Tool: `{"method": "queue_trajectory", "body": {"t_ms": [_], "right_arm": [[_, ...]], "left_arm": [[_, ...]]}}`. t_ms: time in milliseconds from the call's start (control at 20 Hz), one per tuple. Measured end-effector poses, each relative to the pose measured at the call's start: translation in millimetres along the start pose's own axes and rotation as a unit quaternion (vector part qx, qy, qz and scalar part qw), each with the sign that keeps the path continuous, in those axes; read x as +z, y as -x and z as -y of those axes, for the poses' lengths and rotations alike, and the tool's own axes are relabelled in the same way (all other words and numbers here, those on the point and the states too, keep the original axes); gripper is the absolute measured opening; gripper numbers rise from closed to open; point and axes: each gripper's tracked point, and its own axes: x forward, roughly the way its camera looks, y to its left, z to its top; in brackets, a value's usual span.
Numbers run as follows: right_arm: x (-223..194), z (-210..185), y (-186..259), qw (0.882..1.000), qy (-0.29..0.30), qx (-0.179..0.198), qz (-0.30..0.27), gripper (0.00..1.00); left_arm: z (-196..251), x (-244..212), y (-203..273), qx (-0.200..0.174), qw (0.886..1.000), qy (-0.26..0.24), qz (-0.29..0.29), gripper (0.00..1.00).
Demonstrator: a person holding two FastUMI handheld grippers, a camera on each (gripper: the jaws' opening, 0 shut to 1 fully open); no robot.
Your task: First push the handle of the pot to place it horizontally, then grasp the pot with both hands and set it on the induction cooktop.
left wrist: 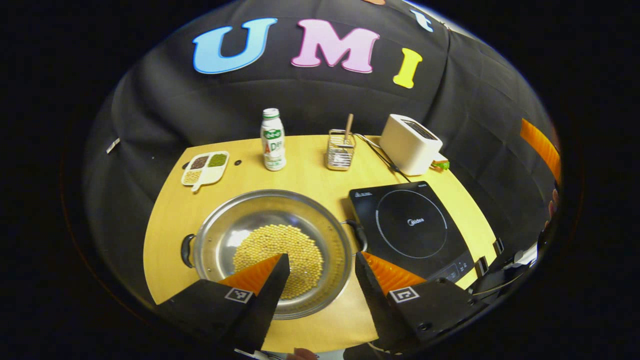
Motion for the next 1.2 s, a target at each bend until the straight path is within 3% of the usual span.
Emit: {"method": "queue_trajectory", "body": {"t_ms": [350, 600, 900, 1200], "right_arm": [[-54.5, -77.6, -29.2, 0.991, -0.071, 0.075, -0.087, 0.98], [-113.4, -124.5, -46.9, 0.972, -0.114, 0.109, -0.177, 0.98], [-171.0, -168.5, -66.6, 0.942, -0.157, 0.138, -0.263, 0.98], [-211.9, -188.2, -78.8, 0.928, -0.147, 0.14, -0.311, 0.96]], "left_arm": [[-91.1, -8.1, 13.7, 0.021, 0.999, 0.014, 0.027, 0.92], [-154.4, -20.7, 6.6, 0.046, 0.998, 0.026, 0.017, 0.91], [-198.0, -33.0, -19.9, 0.053, 0.997, 0.048, 0.0, 0.92], [-214.3, -47.2, -53.9, 0.043, 0.996, 0.073, -0.034, 0.92]]}}
